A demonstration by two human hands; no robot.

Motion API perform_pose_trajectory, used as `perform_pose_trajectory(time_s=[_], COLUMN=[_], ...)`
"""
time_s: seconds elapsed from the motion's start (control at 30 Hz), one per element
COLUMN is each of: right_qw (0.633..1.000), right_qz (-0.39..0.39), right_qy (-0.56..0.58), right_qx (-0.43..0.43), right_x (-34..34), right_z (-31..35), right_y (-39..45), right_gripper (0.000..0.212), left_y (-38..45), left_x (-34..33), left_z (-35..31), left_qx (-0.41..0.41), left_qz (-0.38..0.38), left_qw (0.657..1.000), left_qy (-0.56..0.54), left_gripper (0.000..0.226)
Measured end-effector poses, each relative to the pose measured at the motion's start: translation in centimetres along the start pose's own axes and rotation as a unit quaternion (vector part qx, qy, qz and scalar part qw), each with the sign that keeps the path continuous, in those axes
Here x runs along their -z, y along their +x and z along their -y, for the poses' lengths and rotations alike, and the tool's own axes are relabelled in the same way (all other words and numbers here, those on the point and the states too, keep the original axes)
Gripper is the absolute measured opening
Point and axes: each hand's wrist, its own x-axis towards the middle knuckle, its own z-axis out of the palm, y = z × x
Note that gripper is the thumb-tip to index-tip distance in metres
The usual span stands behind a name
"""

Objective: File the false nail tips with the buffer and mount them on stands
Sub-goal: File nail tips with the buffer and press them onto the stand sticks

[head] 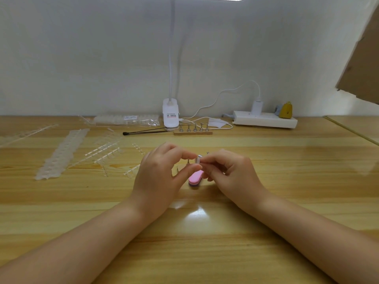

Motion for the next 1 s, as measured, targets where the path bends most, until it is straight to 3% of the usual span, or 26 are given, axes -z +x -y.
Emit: perform_pose_trajectory(time_s=[0.23, 0.43, 0.53, 0.67, 1.0], right_qw=[0.994, 0.993, 0.994, 0.990, 0.961], right_qz=[0.008, -0.008, -0.059, -0.093, -0.037], right_qy=[-0.066, -0.085, -0.082, -0.061, -0.199], right_qx=[0.084, 0.085, 0.032, -0.089, -0.188], right_x=[0.3, 0.1, 0.1, 1.1, 1.4], right_z=[-0.2, -0.2, -0.4, -1.3, -2.6], right_y=[0.0, 0.0, 0.3, 0.8, 1.4], right_gripper=[0.009, 0.007, 0.002, 0.005, 0.016], left_y=[0.0, -0.1, -0.1, -0.1, -0.2], left_x=[0.0, 0.0, -0.1, -0.3, -0.6], left_z=[-0.1, -0.4, -0.6, -0.4, -0.1], left_qx=[0.044, 0.036, 0.045, 0.058, 0.052], left_qz=[0.011, 0.002, -0.002, -0.006, 0.007], left_qw=[0.998, 0.999, 0.999, 0.998, 0.997], left_qy=[-0.042, -0.026, -0.010, 0.015, 0.055], left_gripper=[0.023, 0.030, 0.043, 0.033, 0.017])
